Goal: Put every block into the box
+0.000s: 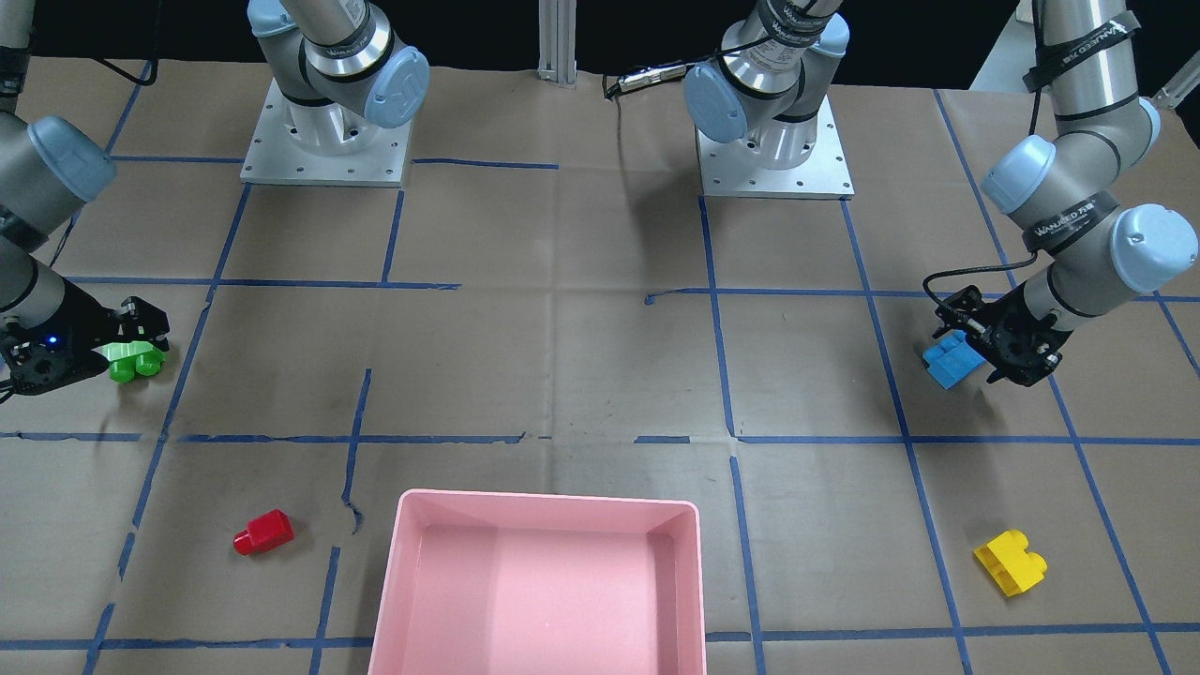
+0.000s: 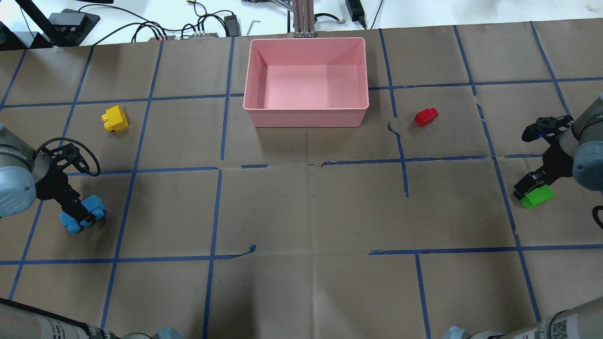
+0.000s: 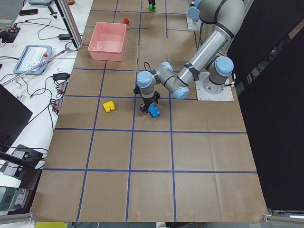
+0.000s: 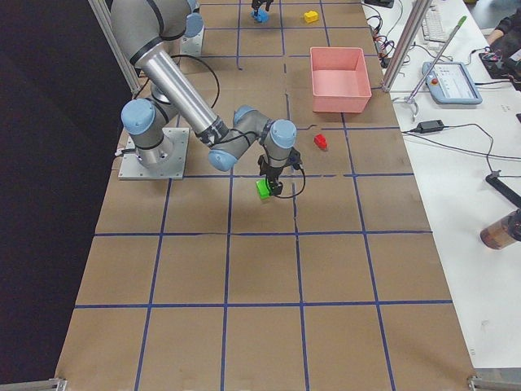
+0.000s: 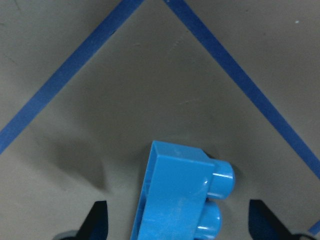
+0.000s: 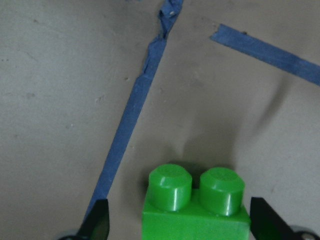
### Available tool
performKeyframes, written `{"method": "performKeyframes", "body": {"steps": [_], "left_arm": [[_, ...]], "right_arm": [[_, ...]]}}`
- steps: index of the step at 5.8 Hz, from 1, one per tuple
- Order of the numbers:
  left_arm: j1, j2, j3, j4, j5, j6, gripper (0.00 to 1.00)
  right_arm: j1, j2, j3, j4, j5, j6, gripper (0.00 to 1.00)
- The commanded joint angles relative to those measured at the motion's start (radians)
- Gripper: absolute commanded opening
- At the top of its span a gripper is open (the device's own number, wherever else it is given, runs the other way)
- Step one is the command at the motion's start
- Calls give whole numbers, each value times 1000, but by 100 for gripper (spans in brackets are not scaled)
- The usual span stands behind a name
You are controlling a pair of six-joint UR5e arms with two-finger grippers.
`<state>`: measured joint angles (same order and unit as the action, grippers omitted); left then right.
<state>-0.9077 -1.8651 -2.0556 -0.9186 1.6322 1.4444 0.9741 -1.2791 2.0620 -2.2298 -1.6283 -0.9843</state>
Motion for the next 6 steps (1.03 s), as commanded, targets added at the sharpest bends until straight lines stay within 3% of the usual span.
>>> {"method": "performKeyframes", "body": {"steps": [1,2,3,5,6], "left_arm": [[0,-6,-12,14,-3,-2,98],[0,-5,-15,14,-6,-3,89],[0,-5,-15,14,-3,-3,54],[0,-5,-18,20,-2,-7,15],[-2,4,-5,30,-2,-15,1]], "right_arm": [[0,1,6,-2,-1,4,99],[0,1,6,-10,-2,4,99],[0,1,6,-17,-2,7,89],[0,1,4,-22,-2,10,61],[0,0,1,-22,-2,15,49]]}}
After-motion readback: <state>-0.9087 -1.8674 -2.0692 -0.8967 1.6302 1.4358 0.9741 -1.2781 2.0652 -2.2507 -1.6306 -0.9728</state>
